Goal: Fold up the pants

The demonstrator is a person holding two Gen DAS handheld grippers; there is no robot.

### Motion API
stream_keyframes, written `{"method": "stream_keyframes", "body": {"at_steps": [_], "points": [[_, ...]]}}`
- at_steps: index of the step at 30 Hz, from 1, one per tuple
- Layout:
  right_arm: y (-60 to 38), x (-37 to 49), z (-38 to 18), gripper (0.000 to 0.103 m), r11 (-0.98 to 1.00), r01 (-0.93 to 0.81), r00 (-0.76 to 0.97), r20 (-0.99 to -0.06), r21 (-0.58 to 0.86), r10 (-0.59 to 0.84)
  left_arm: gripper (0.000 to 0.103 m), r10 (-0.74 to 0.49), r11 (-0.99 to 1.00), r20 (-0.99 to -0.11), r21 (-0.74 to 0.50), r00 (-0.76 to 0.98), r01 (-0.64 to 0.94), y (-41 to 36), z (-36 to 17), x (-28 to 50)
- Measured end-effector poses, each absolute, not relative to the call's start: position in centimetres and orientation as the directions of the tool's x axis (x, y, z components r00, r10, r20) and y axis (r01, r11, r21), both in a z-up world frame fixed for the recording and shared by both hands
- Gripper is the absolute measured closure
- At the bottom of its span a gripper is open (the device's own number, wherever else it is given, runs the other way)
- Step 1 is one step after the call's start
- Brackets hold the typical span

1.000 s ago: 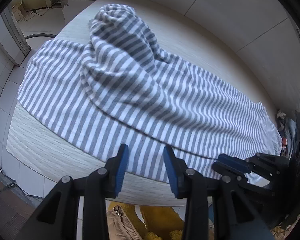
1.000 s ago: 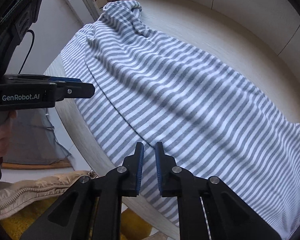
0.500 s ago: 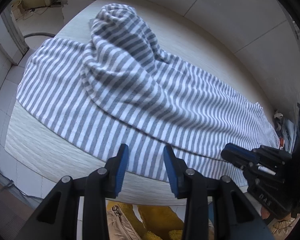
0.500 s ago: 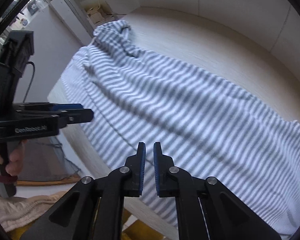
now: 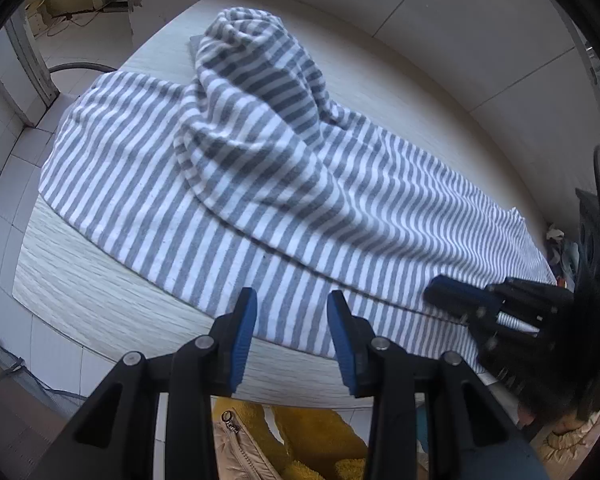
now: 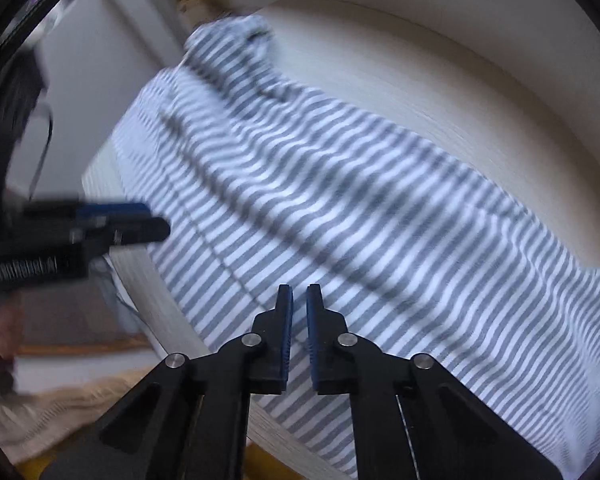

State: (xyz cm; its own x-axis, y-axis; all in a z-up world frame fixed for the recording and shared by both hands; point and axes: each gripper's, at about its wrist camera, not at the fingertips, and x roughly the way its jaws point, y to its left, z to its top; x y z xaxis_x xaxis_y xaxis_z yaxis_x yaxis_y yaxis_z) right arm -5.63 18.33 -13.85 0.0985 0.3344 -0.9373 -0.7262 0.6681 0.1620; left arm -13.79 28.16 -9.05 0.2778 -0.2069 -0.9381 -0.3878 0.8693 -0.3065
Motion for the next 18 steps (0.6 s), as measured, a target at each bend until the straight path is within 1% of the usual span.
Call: {"method": "stream_keyframes", "body": {"at_steps": [3, 5, 7, 9, 11, 18], "points": [[17.5, -4.9, -13.2, 0.1, 0.688, -0.7, 0.107, -0.924, 0.192, 0.366, 0.065, -0.208, 0.869, -0.937, -0.308, 0.28, -0.386, 28.2, -9.0, -13.8], [17.1, -5.3, -12.6, 0.1, 0.657, -0.718, 0.074, -0.913, 0.23, 0.401, 0.065, -0.212, 0.865, -0.936, -0.313, 0.28, -0.392, 28.2, -9.0, -13.8], [17.3, -6.4, -12.1, 0.099, 0.623, -0.75, 0.065, -0.913, 0.221, 0.403, 0.065, -0.219, 0.855, -0.936, -0.321, 0.277, -0.407, 28.5, -9.0, -14.0], [18.2, -7.2, -12.4, 0.09, 0.6, -0.773, 0.062, -0.917, 0.206, 0.394, 0.065, -0.226, 0.845, -0.935, -0.328, 0.274, -0.422, 28.9, -8.9, -14.3], [18.8, -7.8, -13.1, 0.085, 0.593, -0.783, 0.061, -0.924, 0.189, 0.376, 0.065, -0.234, 0.839, -0.933, -0.337, 0.275, -0.427, 29.4, -8.9, -14.6], [20.4, -8.4, -13.8, 0.083, 0.556, -0.824, 0.101, -0.939, 0.107, 0.33, 0.065, -0.243, 0.838, -0.929, -0.346, 0.28, -0.422, 30.5, -8.6, -15.3]]}}
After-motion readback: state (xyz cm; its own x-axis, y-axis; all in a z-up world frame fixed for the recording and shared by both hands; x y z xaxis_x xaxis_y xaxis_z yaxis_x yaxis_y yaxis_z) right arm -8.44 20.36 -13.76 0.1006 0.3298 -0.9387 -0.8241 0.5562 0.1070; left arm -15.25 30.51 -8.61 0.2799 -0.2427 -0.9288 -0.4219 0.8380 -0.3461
